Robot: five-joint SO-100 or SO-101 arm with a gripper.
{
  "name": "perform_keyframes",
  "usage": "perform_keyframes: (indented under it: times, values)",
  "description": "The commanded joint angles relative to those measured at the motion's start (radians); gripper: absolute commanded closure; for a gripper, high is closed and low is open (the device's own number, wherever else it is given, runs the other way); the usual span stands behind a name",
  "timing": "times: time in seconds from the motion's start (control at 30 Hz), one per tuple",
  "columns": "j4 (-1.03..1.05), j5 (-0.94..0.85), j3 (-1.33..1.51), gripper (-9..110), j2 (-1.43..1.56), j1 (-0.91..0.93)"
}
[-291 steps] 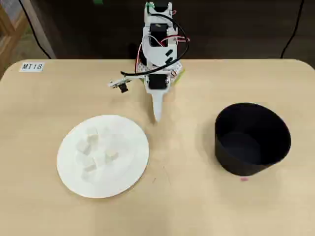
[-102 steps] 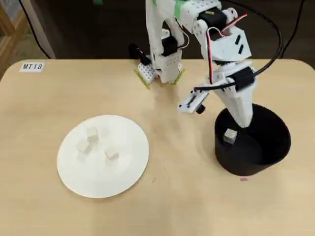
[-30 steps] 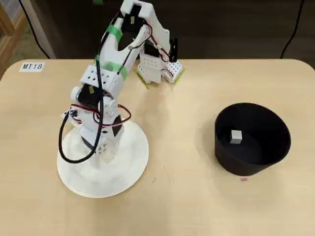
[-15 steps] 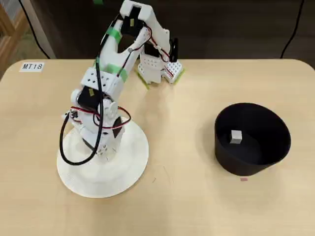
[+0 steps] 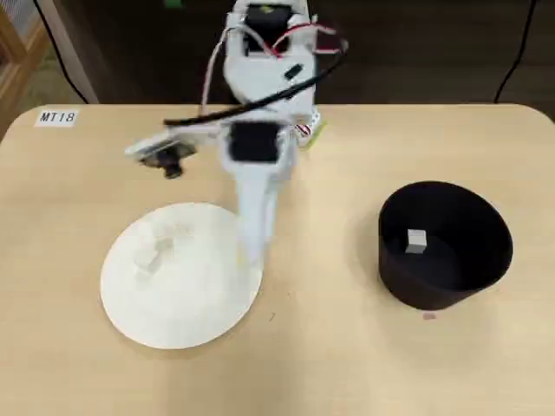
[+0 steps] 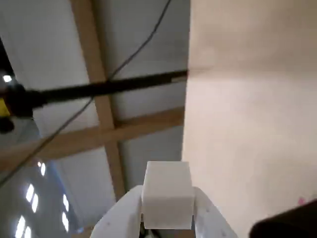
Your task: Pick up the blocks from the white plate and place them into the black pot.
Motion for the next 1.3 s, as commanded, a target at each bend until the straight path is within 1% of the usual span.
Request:
perform_keyframes:
  times: [0.0,0.17,0.3,0.47,0.67,0.73,1.0,1.23,1.27]
  values:
    - [0.017,-0.064,0.005,104,0.035,-0.184]
    - [0.034,-0.141,-0.006,104,-0.069,-0.382]
    - [0.055,-0.169,-0.041,104,-0.167,-0.454]
    - [0.176,-0.209,-0.193,104,-0.319,-0.495]
    - [0.451,-0.268,-0.566,104,-0.591,-0.523]
    - [0.512,-0.275,-0.640,104,-0.641,-0.523]
    - [0.626,-0.265,-0.655,104,-0.661,-0.491]
    - [0.742,-0.270,-0.655,104,-0.687,-0.505]
    - [0.749,-0.270,-0.655,102,-0.690,-0.506]
